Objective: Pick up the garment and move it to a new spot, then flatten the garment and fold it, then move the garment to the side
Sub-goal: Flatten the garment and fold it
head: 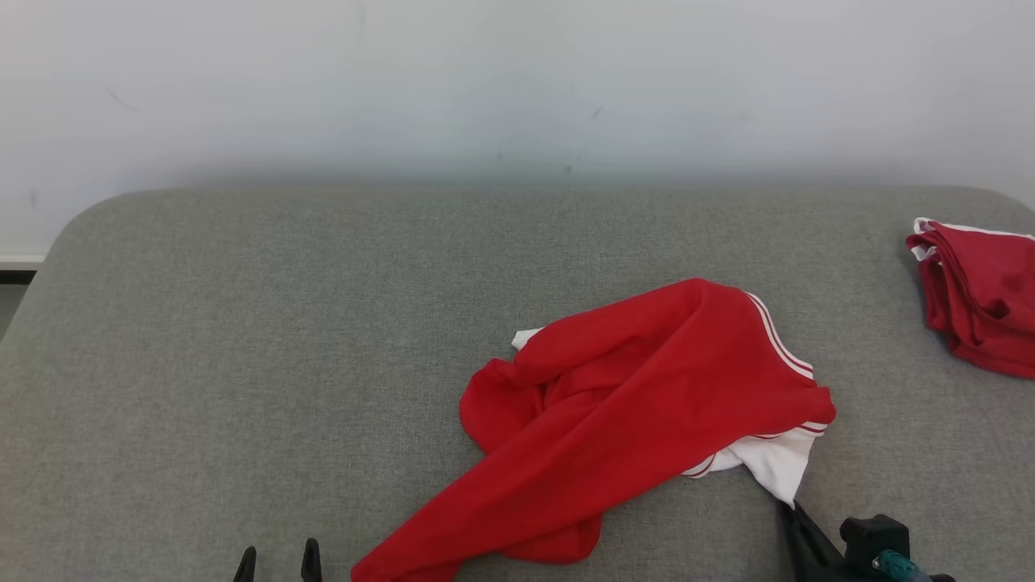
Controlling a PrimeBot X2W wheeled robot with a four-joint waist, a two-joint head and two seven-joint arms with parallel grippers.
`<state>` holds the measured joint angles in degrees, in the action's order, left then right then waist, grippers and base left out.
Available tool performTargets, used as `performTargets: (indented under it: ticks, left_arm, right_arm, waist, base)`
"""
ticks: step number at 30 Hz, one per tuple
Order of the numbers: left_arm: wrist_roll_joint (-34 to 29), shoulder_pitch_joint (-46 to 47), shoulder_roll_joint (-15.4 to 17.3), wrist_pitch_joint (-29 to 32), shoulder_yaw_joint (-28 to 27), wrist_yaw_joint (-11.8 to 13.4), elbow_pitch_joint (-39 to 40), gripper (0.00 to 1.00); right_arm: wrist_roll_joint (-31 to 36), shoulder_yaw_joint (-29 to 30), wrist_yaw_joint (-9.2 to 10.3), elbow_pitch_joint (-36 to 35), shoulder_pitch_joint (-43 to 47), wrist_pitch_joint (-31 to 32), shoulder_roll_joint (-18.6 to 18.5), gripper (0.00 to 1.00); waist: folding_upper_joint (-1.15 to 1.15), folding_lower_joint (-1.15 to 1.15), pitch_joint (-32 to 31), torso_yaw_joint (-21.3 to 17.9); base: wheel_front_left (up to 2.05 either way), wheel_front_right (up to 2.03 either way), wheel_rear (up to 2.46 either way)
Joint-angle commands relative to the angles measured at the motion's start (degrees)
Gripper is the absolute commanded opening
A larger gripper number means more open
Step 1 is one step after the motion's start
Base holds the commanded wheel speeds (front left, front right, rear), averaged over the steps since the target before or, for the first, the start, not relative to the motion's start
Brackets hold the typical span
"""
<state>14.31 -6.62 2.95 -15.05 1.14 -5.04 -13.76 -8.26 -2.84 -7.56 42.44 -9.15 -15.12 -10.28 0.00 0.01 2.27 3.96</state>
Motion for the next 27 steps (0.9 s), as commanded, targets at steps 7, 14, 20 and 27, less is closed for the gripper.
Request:
performTargets:
  ticks: [7,14,20,27]
  left_arm:
    - [1.4,-1.3,-0.1,-0.2,0.7,0.2,-1.4,1.00]
    - [1.7,-1.5,-0.1,-0.2,1.5,0.2,-2.7,1.00]
    - [2.0,-1.1,-0.1,-0.2,1.6,0.3,-2.8,1.00]
    - [2.2,-1.6,-0.1,-0.2,2.1,0.1,-3.2,1.00]
  right_arm:
    - [-5.2,-3.1,0.13,-5.7,4.4,0.0,0.8,0.00]
    - [-12.1,-6.4,0.13,-15.3,10.5,0.0,-1.8,0.00]
    - [-20.5,-7.5,0.13,-19.0,15.4,2.7,-3.9,0.00]
    - [-28.2,-9.4,0.13,-22.9,17.5,2.9,-6.9,1.00]
  waist:
    - [0.00,-0.01,-1.6,-1.7]
    - [0.00,-0.01,-2.1,-4.9]
    - [0.00,-0.01,-1.9,-6.2]
    - [0.00,-0.01,-2.3,-5.9]
  base:
    - [0.00,0.00,0.00]
    - [0.00,0.00,0.00]
    - [0.00,0.00,0.00]
    - [0.00,0.00,0.00]
